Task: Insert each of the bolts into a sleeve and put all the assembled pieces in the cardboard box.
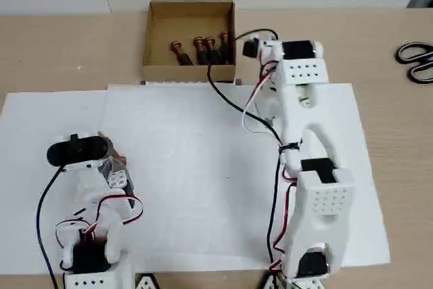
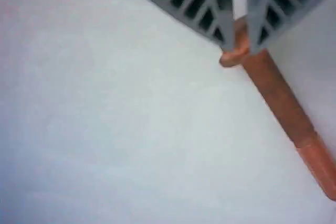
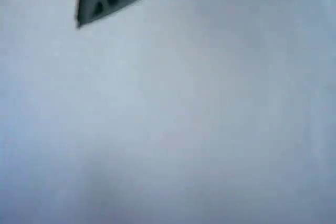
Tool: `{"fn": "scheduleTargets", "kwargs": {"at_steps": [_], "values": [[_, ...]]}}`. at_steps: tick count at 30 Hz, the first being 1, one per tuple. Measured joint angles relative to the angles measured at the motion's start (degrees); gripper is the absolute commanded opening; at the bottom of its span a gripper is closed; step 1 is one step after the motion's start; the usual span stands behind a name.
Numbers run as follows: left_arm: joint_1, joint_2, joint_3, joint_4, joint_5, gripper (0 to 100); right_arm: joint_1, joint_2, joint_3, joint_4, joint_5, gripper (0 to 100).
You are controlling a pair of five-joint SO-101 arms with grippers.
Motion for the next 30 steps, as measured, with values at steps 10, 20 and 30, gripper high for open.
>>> {"fn": "scheduleTargets", "kwargs": {"at_steps": [10, 20, 30], "values": [[0.0, 0.0, 0.0, 0.0, 0.0, 1, 1.3, 0.0, 2.5, 0.0, 1.8, 22.0], [0.0, 0.0, 0.0, 0.0, 0.0, 1, 4.4, 1.4, 2.5, 0.0, 1.9, 22.0], [0.0, 0.0, 0.0, 0.0, 0.0, 1, 5.8, 3.3, 2.5, -0.5, 4.7, 21.9]]}}
